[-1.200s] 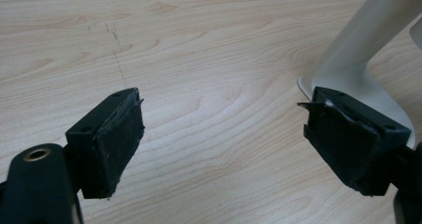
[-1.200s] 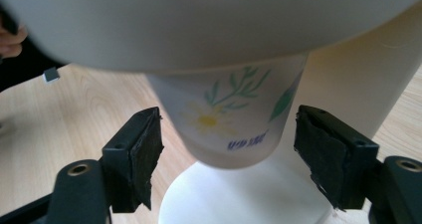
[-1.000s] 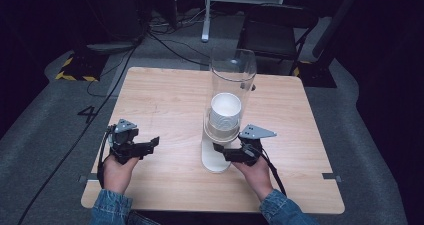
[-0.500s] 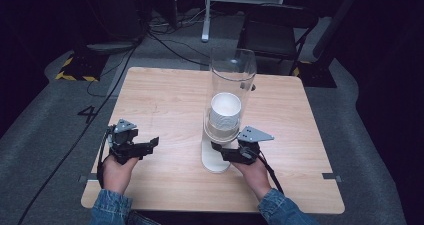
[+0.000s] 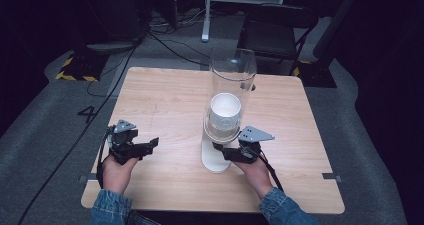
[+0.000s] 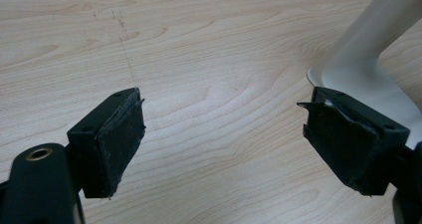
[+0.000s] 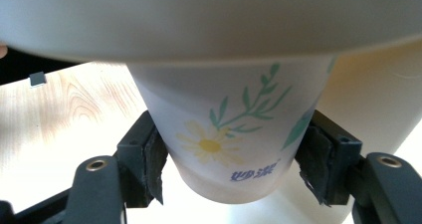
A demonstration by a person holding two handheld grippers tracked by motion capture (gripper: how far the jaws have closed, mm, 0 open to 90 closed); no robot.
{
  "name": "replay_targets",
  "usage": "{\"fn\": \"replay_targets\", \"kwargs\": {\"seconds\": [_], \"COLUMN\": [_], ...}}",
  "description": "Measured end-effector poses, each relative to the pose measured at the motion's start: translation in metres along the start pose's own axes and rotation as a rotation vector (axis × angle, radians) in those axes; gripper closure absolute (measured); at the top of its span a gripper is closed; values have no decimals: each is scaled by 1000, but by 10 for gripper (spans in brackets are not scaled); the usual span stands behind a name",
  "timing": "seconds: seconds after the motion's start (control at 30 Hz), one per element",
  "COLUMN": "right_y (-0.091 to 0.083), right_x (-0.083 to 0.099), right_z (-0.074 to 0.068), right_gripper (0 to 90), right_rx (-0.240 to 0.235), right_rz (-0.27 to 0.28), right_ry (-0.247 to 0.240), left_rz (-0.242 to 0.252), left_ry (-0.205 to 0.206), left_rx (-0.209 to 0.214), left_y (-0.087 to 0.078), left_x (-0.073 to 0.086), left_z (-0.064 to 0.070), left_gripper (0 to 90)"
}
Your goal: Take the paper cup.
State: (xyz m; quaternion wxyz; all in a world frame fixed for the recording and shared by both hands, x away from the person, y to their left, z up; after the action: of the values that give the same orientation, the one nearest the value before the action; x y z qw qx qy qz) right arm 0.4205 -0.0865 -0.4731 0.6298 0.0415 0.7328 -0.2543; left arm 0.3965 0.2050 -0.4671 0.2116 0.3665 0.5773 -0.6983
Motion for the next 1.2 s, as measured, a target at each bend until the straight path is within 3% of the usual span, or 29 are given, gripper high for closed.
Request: {"fn": "replay_targets", "kwargs": {"seconds": [0.23,0.33,0.53,1.2], "right_y": [0,-1,-1,2], "right_x": [0,1,2,5], "right_z": [2,4,4,-4], "right_gripper": [348,347,347,344], "right_rx": [2,18,14,-8], "right_rz": [1,-9,-8,23], "right_ry": [-15,-48,-50,32], "left_rz": [-2,-5,-4,-6], "left_ry": [0,3,1,0], "left_rx": [3,6,6,8], "left_y": [0,0,1,0], "left_x": [0,1,1,0], "left_z": [0,0,1,0], "left_gripper": [160,160,160,160]}}
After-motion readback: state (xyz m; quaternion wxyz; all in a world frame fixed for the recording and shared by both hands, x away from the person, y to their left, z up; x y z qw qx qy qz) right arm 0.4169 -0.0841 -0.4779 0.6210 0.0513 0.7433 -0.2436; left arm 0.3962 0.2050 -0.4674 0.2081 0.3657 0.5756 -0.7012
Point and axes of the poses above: each handheld gripper's, and its own axes: y roughly forward along the jaws, x roughly out of its underside, z roughly to its right, the point moved 7 cm from there along y, roughly forward along the jaws, and after that the axes turned 11 degrees about -x, right-handed, at the moved point
